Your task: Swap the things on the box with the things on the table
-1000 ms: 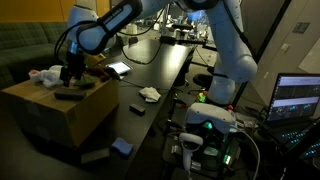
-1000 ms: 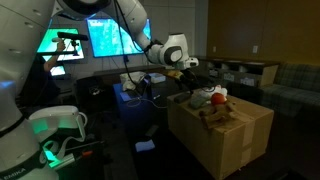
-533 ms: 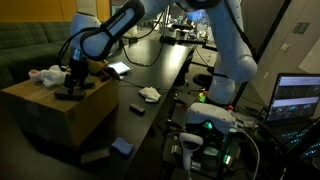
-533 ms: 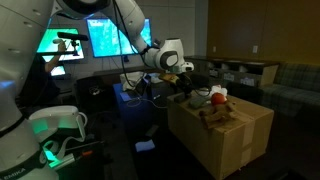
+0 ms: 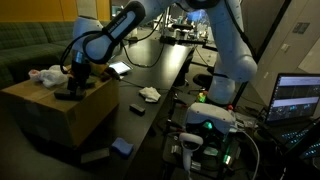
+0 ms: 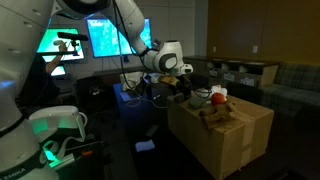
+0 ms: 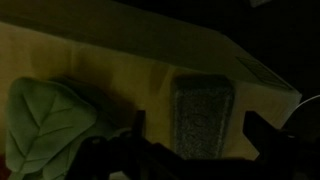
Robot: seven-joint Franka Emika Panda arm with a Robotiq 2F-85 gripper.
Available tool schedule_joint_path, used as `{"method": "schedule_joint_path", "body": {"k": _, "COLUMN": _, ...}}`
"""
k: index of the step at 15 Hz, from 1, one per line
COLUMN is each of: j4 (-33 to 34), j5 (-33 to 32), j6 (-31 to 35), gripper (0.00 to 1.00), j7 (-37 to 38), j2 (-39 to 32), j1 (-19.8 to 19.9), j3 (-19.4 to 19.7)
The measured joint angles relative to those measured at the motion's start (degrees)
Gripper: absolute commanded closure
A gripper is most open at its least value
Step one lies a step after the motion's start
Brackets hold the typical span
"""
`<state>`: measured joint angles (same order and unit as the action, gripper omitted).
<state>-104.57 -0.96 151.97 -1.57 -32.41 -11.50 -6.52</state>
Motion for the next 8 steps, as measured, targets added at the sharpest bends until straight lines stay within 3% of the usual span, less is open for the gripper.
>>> {"method": "schedule_joint_path", "body": {"k": 8, "j4": -0.4, "j5": -0.1, "j6": 0.8, "gripper": 0.00, "j7": -3.5, "j2": -0.4, "j1": 0.1, "j3": 0.0}}
